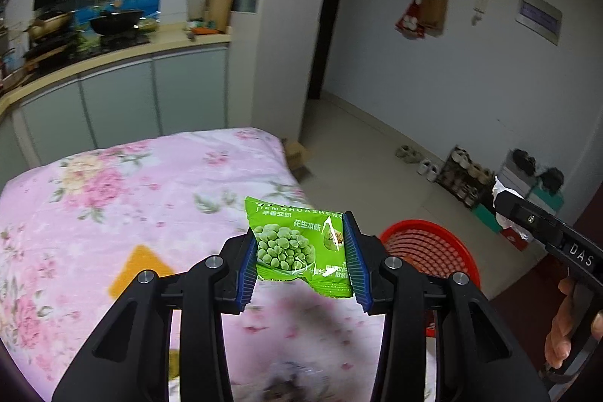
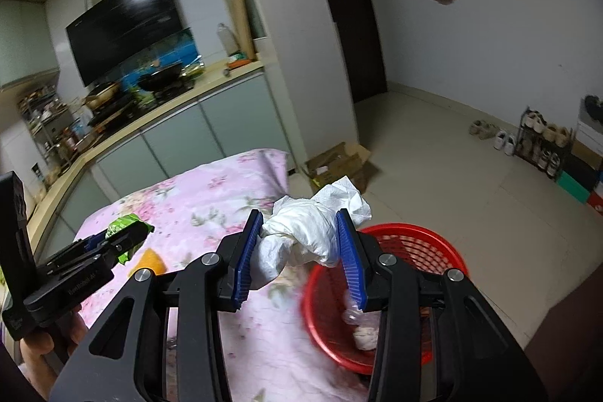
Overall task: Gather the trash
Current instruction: 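Carry the snack bag and tissue over the red basket, then open both tools to drop the snack bag and tissue into the basket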
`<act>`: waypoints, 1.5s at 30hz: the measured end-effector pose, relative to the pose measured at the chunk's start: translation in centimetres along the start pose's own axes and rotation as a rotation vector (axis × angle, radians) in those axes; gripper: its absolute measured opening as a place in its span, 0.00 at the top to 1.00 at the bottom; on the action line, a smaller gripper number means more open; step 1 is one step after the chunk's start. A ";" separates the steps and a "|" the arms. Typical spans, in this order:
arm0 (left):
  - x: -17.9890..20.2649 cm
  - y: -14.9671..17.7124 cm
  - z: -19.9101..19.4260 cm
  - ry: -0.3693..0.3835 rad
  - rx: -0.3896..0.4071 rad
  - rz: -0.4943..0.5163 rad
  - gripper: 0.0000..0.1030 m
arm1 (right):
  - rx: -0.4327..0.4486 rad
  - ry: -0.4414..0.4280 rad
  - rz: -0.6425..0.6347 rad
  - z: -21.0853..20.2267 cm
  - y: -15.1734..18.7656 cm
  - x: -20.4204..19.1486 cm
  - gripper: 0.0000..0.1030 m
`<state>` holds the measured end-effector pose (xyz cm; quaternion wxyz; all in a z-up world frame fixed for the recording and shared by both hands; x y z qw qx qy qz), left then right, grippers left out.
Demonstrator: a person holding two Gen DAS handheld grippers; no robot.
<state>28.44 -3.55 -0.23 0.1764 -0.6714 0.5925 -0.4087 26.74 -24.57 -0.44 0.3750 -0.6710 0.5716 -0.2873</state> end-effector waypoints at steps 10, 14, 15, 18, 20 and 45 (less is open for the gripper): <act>5.9 2.2 4.2 0.062 -0.089 0.065 0.62 | -0.053 0.071 0.047 1.2 2.0 4.6 0.62; 7.4 3.5 6.0 0.078 -0.126 0.080 0.62 | -0.075 0.097 0.068 1.7 2.8 6.2 0.62; 7.8 3.7 6.5 0.080 -0.136 0.083 0.62 | -0.081 0.101 0.074 1.8 3.0 6.6 0.62; 8.7 4.4 7.8 0.092 -0.163 0.082 0.62 | -0.098 0.109 0.089 2.3 3.5 7.5 0.61; 9.2 4.8 8.5 0.093 -0.176 0.080 0.62 | -0.115 0.103 0.108 2.8 4.0 8.2 0.61; 11.6 9.9 13.7 0.085 -0.300 0.104 0.35 | -0.255 0.072 0.250 7.8 8.3 11.6 0.42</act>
Point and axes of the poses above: each gripper's, at about its wrist camera, not at the fingertips, and z roughly the way its jaws point, x to its right, y to its underside, the point moved 4 cm from there along z, roughly the way its jaws point, and after that the axes turned 14 degrees about -z, right-handed, at the moved point
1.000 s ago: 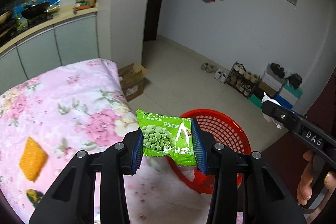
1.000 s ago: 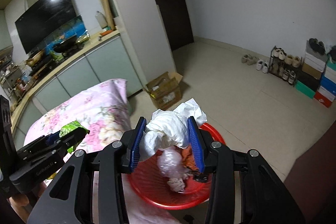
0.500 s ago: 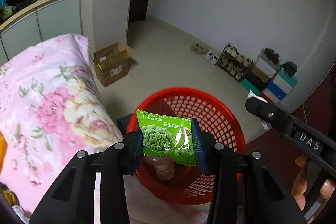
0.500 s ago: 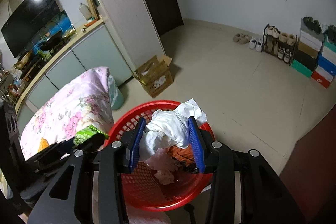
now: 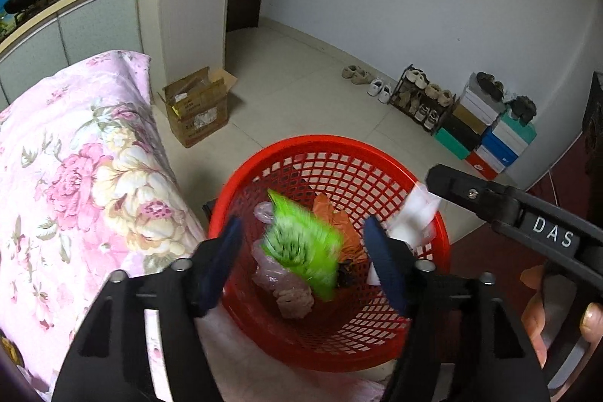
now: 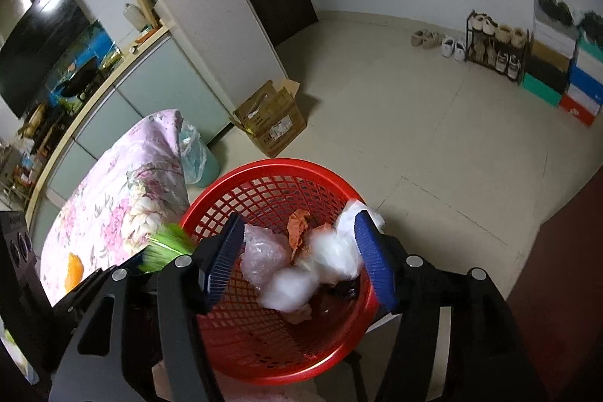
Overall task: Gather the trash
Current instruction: 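Open both tools to drop the snack bag and tissue into the basket, then move both open tools back over the trash on the bed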
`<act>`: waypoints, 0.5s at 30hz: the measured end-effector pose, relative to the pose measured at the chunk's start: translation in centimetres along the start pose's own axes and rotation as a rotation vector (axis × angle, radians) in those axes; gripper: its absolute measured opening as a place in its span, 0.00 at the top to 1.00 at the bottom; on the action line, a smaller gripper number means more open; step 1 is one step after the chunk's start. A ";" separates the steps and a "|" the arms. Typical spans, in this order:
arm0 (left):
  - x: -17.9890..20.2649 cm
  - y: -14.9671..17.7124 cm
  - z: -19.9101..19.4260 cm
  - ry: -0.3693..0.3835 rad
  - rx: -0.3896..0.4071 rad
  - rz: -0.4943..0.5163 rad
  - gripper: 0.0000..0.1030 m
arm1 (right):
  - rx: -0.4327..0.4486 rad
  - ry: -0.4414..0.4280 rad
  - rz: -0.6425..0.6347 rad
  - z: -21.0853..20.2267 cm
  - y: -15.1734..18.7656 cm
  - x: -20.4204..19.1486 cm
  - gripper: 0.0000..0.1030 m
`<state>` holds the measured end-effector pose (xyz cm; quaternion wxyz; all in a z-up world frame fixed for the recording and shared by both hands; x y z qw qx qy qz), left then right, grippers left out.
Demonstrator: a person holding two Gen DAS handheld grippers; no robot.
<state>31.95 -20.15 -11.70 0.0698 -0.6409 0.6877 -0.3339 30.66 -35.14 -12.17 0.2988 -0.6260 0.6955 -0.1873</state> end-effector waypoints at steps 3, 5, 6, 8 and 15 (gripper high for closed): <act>-0.4 0.0 -0.4 -0.007 0.002 -0.002 0.32 | 0.009 -0.004 0.012 -0.6 0.2 0.4 0.42; -0.6 -0.2 -1.1 -0.018 0.018 -0.005 0.26 | 0.022 -0.003 0.013 -1.1 0.2 0.4 0.42; -0.8 -0.3 -1.5 -0.022 0.027 -0.007 0.26 | 0.027 -0.005 0.013 -1.3 0.3 0.4 0.42; -1.0 -0.5 -2.5 -0.028 0.051 -0.006 0.25 | 0.039 -0.006 0.008 -1.8 0.4 0.2 0.42; -2.1 -1.5 -5.9 -0.061 0.120 -0.014 0.23 | 0.081 0.006 -0.056 -3.6 1.0 -1.7 0.42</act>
Point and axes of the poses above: each gripper's, at about its wrist camera, not at the fingertips, and z roughly the way its jaws point, x to its right, y to its underside, the point moved 4 cm from there along z, roughly the way its jaws point, and after that the axes turned 14 degrees about -z, right-handed, at the moved point
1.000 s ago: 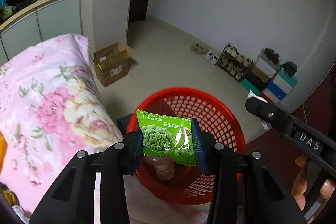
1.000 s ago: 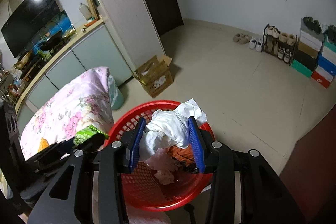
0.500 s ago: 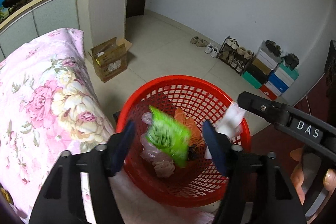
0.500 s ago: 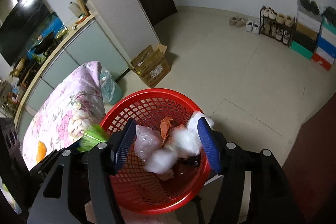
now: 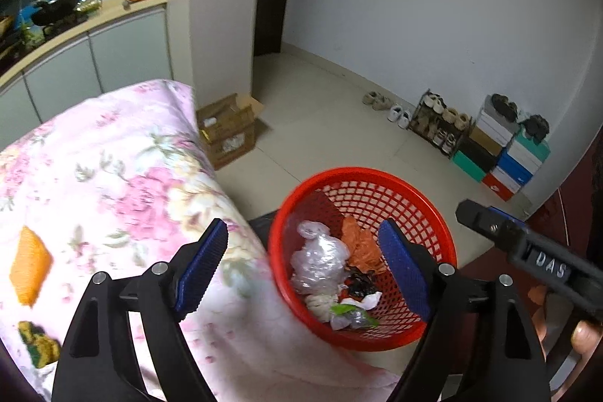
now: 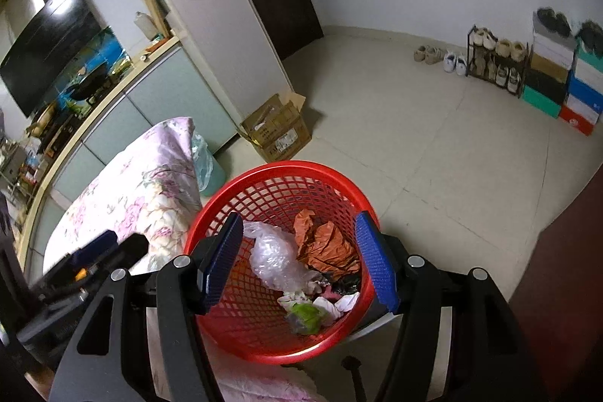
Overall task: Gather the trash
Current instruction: 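Move both open tools back over the trash on the bed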
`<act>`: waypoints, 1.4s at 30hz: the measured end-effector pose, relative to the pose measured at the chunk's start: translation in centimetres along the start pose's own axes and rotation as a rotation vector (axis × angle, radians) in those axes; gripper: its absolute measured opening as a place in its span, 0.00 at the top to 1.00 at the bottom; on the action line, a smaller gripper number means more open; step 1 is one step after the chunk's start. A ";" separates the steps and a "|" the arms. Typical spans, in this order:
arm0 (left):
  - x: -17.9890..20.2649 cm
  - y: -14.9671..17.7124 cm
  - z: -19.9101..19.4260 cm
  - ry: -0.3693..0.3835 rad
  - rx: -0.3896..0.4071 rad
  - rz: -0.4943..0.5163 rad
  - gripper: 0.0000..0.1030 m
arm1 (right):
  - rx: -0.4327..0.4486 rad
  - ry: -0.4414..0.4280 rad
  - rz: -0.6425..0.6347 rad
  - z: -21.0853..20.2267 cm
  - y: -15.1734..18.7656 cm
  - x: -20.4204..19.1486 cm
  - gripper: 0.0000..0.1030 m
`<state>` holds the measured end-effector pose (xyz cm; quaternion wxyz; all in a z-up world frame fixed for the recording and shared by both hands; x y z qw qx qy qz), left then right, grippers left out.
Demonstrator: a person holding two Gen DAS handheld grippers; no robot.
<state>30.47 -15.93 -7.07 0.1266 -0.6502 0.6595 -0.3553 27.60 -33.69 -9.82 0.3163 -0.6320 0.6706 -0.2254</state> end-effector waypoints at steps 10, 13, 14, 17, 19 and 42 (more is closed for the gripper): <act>-2.9 -0.5 -5.7 -0.037 0.084 -0.016 0.23 | 0.061 -0.036 -0.084 -2.7 0.4 -4.6 0.37; -4.4 -0.3 -7.2 -0.045 0.097 -0.035 0.23 | 0.067 -0.056 -0.107 -3.2 0.7 -6.1 0.36; -5.0 -0.2 -7.9 -0.052 0.102 -0.042 0.23 | 0.067 -0.065 -0.117 -3.3 0.8 -6.7 0.36; -6.6 -0.2 -9.7 -0.067 0.118 -0.057 0.23 | 0.067 -0.085 -0.133 -3.6 1.0 -8.0 0.36; -8.1 -0.4 -11.0 -0.080 0.132 -0.075 0.23 | 0.066 -0.103 -0.143 -3.8 1.2 -9.1 0.36; -26.9 1.8 -17.1 -0.166 0.091 -0.362 0.23 | 0.025 -0.217 -0.300 -3.4 2.2 -21.1 0.36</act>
Point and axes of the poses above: each gripper's, at about its wrist camera, not at the fingertips, and z roughly the way its jaws point, x to its right, y to its underside, the point moved 4 cm from there along z, roughly the way its jaws point, and after that the axes turned 14 degrees about -z, right-handed, at the moved point
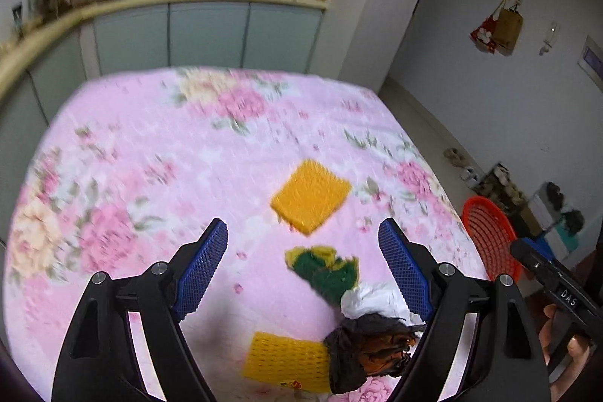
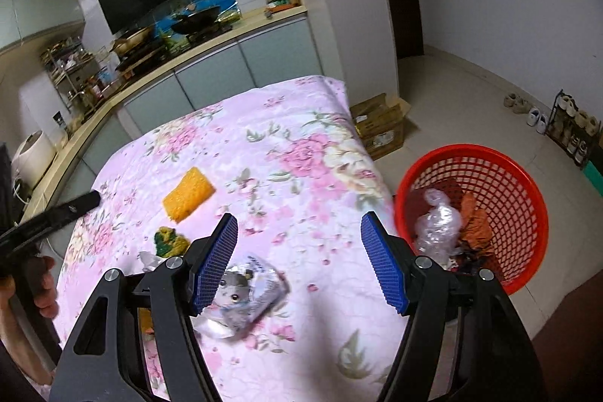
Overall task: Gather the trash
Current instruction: 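Move both open tools back over the trash on the bed, then grasp the green-and-yellow sponge with the left tool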
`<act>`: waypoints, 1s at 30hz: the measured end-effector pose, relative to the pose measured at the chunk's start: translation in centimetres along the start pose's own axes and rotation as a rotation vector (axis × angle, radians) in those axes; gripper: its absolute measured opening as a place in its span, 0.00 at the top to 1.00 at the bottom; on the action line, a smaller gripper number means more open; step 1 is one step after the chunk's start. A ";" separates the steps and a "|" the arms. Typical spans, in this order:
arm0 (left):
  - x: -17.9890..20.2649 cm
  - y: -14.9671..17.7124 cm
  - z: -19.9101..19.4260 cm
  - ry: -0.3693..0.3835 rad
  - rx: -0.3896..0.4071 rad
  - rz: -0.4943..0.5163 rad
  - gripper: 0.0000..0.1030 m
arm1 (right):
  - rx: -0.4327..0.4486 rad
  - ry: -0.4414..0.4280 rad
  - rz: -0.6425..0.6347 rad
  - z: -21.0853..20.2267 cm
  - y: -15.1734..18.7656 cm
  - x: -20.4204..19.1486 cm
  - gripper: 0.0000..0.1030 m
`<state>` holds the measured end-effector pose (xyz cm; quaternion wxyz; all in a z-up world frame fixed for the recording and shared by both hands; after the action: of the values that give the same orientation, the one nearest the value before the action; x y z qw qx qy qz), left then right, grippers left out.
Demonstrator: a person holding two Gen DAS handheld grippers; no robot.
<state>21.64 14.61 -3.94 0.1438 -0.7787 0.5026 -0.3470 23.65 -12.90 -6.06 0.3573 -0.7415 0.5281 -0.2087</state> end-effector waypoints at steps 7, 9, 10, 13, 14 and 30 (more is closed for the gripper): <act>0.3 1.6 4.5 -0.016 -0.101 0.030 0.23 | -0.014 0.009 0.001 0.7 -0.1 -0.3 0.36; 0.4 2.2 5.6 -0.016 -0.129 0.030 0.23 | -0.020 0.014 0.003 1.0 0.0 -0.1 0.36; 0.6 2.6 6.3 -0.017 -0.146 0.030 0.23 | -0.023 0.015 0.005 1.1 0.0 0.0 0.36; 1.0 3.7 7.6 -0.032 -0.174 0.056 0.23 | -0.031 0.018 0.015 1.5 0.2 0.4 0.36; 1.2 4.1 8.0 -0.038 -0.180 0.065 0.23 | -0.034 0.019 0.018 1.6 0.3 0.6 0.36; 0.5 4.2 9.0 -0.069 -0.181 0.057 0.56 | -0.076 0.005 0.049 2.9 2.0 2.1 0.36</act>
<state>25.05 11.16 -12.67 0.0999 -0.7853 0.5486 -0.2690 25.14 -14.37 -9.64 0.3324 -0.7409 0.5546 -0.1816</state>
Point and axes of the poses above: each gripper's, at about its wrist camera, not at the fingertips, and z roughly the way its jaws point, x to its right, y to its underside, the point moved 4 cm from there along z, roughly the way its jaws point, and after that the axes turned 14 degrees about -z, right-handed, at the moved point
